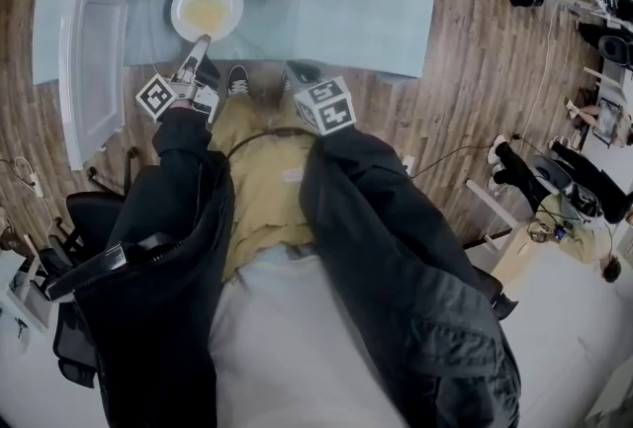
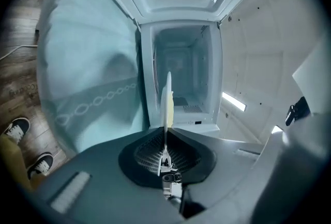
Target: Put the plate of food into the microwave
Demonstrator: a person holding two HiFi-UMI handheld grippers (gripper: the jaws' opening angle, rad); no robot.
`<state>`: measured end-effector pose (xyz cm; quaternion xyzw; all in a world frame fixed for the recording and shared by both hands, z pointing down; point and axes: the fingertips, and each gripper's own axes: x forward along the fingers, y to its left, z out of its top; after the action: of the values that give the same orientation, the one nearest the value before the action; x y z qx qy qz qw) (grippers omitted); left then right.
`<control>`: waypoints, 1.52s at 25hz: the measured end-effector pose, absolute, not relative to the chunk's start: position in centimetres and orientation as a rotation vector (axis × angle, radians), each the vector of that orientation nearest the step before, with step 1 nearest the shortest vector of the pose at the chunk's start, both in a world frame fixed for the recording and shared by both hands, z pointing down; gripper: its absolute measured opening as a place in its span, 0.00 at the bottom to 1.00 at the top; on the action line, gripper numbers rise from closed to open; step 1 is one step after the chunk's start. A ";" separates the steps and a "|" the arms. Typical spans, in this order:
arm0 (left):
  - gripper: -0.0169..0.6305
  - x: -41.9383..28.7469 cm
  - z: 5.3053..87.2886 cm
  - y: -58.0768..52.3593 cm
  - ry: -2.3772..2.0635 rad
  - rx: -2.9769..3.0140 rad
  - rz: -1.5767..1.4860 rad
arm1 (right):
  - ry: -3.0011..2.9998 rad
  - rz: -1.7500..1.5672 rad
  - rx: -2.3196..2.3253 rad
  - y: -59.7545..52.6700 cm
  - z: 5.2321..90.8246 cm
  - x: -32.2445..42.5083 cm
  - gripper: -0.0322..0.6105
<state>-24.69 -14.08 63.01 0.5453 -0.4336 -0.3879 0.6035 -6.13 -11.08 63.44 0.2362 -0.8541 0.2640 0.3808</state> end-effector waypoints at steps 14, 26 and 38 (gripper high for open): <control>0.05 -30.9 64.4 -22.0 -1.034 1.222 -0.985 | -2.113 0.736 0.694 -12.4 64.8 -7.3 0.05; 0.06 -33.4 64.6 -25.6 -1.082 1.172 -1.020 | -2.078 0.787 0.753 -12.1 64.7 -6.2 0.05; 0.13 -33.7 65.7 -26.5 -1.100 1.143 -1.023 | -2.080 0.808 0.799 -11.4 64.7 -4.7 0.05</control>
<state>-33.67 -26.51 65.70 0.4904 -0.4718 -0.4389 0.5868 -4.72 -11.38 64.72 0.3125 -0.8130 0.3160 0.3763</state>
